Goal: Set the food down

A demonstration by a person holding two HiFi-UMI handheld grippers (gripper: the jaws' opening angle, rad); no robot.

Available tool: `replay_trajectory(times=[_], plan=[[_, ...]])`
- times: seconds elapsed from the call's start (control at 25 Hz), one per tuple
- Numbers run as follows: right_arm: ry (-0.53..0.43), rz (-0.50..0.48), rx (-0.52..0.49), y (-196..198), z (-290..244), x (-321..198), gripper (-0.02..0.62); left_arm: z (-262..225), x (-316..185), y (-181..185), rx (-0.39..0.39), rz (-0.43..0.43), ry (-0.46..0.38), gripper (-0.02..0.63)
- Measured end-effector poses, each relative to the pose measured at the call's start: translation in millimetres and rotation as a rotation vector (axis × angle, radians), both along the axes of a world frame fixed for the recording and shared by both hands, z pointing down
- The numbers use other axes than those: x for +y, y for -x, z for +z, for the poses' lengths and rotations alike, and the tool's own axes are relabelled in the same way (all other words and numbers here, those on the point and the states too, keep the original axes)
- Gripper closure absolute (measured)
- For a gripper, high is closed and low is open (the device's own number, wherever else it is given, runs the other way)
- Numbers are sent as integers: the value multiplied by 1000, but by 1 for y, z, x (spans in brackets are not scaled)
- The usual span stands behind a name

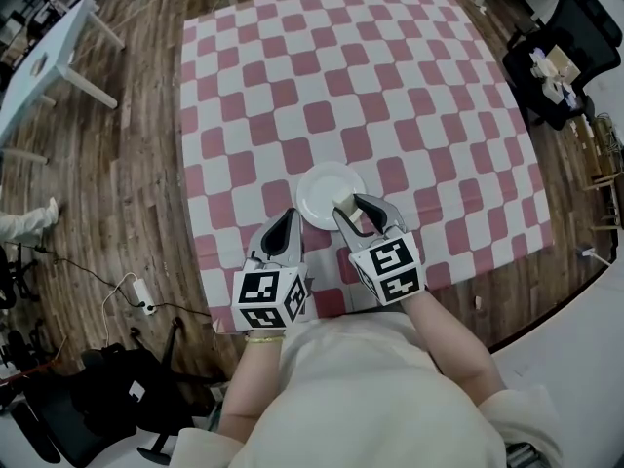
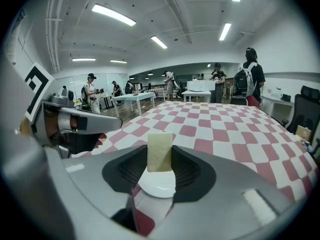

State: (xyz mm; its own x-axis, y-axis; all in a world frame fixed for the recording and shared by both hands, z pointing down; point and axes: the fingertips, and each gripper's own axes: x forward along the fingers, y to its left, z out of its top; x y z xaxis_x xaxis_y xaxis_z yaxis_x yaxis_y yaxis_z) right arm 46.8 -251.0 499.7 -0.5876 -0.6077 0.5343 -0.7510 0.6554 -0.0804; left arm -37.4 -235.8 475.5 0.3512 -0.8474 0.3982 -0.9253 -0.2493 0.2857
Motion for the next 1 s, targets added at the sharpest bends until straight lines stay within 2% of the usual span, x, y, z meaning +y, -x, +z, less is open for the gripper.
replay_trajectory(times=[1.0], plan=[[158, -77, 209, 19, 74, -26, 439, 41, -28, 6, 15, 24, 88, 601]])
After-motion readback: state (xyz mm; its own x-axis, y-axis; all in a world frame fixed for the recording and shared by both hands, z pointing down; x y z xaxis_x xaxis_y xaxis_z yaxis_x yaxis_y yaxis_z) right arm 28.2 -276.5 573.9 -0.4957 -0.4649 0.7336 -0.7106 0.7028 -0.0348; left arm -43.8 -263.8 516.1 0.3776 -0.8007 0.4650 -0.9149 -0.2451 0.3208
